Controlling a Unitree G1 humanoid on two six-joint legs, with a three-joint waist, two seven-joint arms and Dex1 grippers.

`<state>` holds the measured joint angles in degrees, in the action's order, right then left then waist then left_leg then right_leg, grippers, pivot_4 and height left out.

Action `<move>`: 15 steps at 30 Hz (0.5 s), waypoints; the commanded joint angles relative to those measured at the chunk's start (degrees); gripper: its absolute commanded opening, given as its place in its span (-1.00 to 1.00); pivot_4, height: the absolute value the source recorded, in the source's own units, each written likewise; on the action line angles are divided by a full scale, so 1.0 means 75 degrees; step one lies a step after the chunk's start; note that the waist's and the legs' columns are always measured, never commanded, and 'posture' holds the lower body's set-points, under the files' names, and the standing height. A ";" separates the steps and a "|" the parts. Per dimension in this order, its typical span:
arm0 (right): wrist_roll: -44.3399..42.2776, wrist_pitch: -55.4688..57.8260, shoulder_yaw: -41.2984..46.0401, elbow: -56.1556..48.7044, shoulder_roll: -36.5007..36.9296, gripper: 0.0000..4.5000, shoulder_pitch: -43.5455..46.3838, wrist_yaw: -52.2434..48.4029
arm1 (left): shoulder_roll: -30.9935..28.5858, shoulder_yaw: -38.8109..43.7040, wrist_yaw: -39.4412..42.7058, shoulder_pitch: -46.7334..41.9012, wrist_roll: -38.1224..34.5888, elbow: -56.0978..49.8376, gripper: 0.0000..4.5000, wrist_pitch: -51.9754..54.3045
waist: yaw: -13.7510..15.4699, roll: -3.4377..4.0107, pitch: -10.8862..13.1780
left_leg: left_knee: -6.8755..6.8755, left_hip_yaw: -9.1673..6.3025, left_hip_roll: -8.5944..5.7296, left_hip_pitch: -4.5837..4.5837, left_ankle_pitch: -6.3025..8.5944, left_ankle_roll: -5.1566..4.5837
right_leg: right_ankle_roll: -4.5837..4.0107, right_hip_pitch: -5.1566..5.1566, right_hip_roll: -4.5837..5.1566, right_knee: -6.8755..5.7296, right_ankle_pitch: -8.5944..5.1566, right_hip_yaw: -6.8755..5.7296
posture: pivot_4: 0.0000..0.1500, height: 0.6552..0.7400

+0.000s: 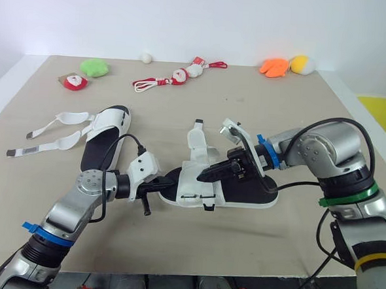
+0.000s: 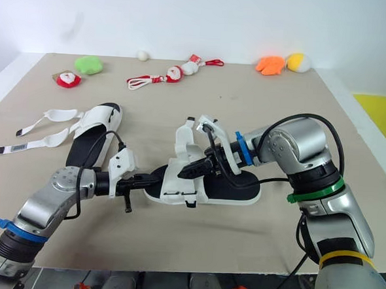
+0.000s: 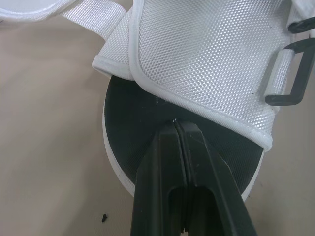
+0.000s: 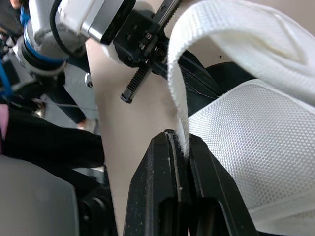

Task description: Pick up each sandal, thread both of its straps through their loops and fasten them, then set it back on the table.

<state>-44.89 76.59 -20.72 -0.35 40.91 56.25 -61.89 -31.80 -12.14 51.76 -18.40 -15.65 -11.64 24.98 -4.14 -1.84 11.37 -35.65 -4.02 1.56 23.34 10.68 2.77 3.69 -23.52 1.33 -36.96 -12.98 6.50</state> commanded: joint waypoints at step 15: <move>-0.0414 0.0582 0.0935 -0.0070 0.0618 0.88 0.0002 -0.0845 | 0.0090 -0.0314 -0.0015 0.0150 0.0232 0.0305 -1.00 0.0085 | 0.0015 0.0002 0.0001 | -0.0004 -0.0001 -0.0001 -0.0001 0.0000 0.0000 | 0.0000 0.0003 0.0003 0.0000 0.0000 -0.0002 | 1.00 1.00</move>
<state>-44.90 80.88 -18.87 0.47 42.24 56.09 -64.09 -31.01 -12.22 51.79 -18.69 -15.61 -10.76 24.63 -4.03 -1.83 11.38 -35.68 -4.02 1.54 23.35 10.68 2.77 3.69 -23.51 1.37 -36.96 -12.98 6.49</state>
